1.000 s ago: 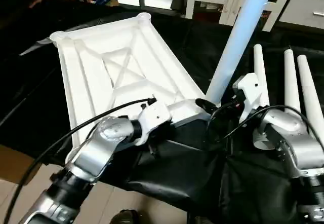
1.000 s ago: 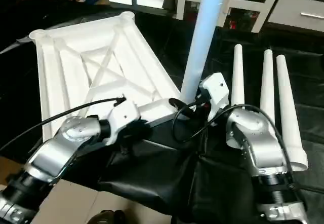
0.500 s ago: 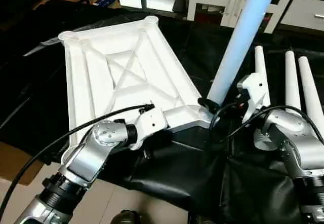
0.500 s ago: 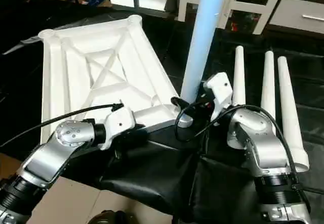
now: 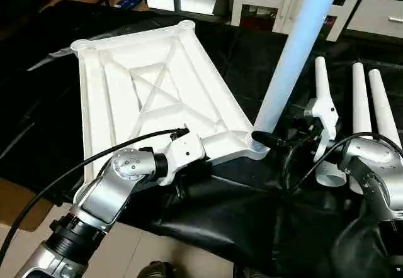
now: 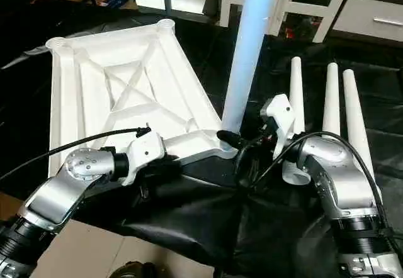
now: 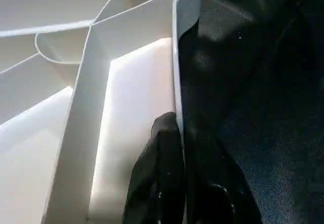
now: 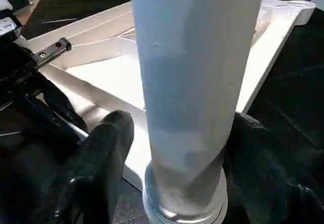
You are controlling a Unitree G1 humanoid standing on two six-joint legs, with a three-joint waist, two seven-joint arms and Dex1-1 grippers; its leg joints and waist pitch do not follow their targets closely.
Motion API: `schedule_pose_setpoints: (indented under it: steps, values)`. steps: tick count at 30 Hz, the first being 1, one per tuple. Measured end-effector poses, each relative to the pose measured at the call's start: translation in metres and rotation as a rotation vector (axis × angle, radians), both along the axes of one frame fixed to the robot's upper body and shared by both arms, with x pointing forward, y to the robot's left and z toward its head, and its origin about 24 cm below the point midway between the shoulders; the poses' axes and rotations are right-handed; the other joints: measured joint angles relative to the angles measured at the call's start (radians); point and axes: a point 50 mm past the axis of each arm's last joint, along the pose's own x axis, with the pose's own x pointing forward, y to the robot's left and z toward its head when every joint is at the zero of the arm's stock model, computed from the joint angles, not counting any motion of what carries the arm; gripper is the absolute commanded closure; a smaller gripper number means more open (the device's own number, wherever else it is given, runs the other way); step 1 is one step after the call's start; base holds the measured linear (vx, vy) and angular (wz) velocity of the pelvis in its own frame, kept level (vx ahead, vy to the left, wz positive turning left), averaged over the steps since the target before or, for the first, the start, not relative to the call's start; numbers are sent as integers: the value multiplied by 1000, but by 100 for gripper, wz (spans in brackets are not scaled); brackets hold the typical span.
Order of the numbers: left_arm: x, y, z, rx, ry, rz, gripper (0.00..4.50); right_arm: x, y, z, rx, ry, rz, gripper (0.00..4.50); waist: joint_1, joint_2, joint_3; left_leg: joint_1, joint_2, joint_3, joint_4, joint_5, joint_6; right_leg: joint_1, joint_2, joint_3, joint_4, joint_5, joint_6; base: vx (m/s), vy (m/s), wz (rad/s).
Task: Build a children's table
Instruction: Rotate leg to tighten
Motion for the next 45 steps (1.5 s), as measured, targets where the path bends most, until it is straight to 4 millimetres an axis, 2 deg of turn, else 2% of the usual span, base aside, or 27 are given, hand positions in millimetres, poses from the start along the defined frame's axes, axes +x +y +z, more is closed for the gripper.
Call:
schedule_pose_setpoints:
  steps: [7, 8, 17, 20, 23, 27, 28, 33, 36, 38, 40, 42, 45]
  values:
    - [-1, 1, -1, 2, 11, -11, 450, 2, -1, 0, 9, 10, 7, 226, 0, 0, 0, 0, 0, 0, 1, 0, 0, 0, 0, 0, 1, 0, 0, 0, 0, 0]
    - [-1, 1, -1, 2, 11, -11, 450, 2, -1, -1, 9, 12, 10, 247, 0, 0, 0, 0, 0, 0, 1, 0, 0, 0, 0, 0, 1, 0, 0, 0, 0, 0]
    - [-3, 3, -2, -2, 16, -7, 450, 4, 1, -2, 21, 13, 11, 264, -4, -2, -1, 1, 0, 0, 2, 0, 0, 0, 0, 0, 2, 0, 0, 0, 0, 0]
    - [-3, 3, -3, -13, 28, 15, 450, 5, 7, -8, 43, 10, -31, 264, -11, -7, -4, 3, 0, 0, 1, 0, 0, 1, 0, 1, 3, 0, 0, 0, 0, 0]
    - [-1, -3, -5, -21, 28, 76, 450, 9, 17, -14, 74, 5, -125, 264, -18, -10, -5, 6, 0, 0, 2, -2, -4, 4, 0, 1, 2, 0, 1, 0, 0, 0]
    - [11, -37, -6, -64, 15, 275, 450, 28, 37, -20, 174, 5, -491, 265, -31, -9, -7, 7, -3, 0, 3, -3, -8, 4, -1, 3, 0, -2, 4, 0, 0, 0]
    - [12, -41, -6, -65, 13, 296, 450, 31, 36, -19, 173, 0, -540, 265, -31, -10, -7, 7, -3, -1, 2, -3, -8, 4, -1, 3, -3, -2, 4, 0, 0, 0]
    - [13, -54, -8, -59, -1, 324, 450, 34, 51, -24, 206, 17, -668, 265, -30, -13, -9, 7, -5, -4, 0, -3, -8, 7, -1, 1, -9, -3, 6, 0, 0, 0]
    - [14, -46, -8, -35, -27, 287, 450, 33, 48, -22, 188, -11, -632, 265, -31, -13, -9, 5, -5, -5, -1, -3, -8, 6, -1, 1, -9, -4, 6, 0, 0, 0]
    - [11, -29, -8, -14, -58, 210, 450, 27, 40, -20, 152, -33, -512, 265, -30, -13, -9, 4, -5, -5, -3, -3, -8, 2, -1, 1, -8, -3, 6, 0, 0, 0]
    - [10, -15, -6, 1, -76, 160, 450, 22, 40, -19, 143, -41, -416, 210, -29, -15, -8, 3, -4, -6, -5, -3, -8, 1, 0, 0, -6, -2, 6, 0, 0, 0]
    - [5, -3, -4, 26, -66, 85, 450, 16, 29, -15, 96, -47, -304, 193, -26, -12, -9, 3, -4, -6, -5, -2, -8, 1, 0, 0, -6, 1, 3, 0, 0, 0]
    - [-2, 2, -3, 17, -37, 10, 450, 8, 17, -9, 31, -44, -175, 161, -19, -12, -9, 2, -4, -4, -5, -1, -1, 0, 0, 0, -6, 2, 0, 72, 11, 2]
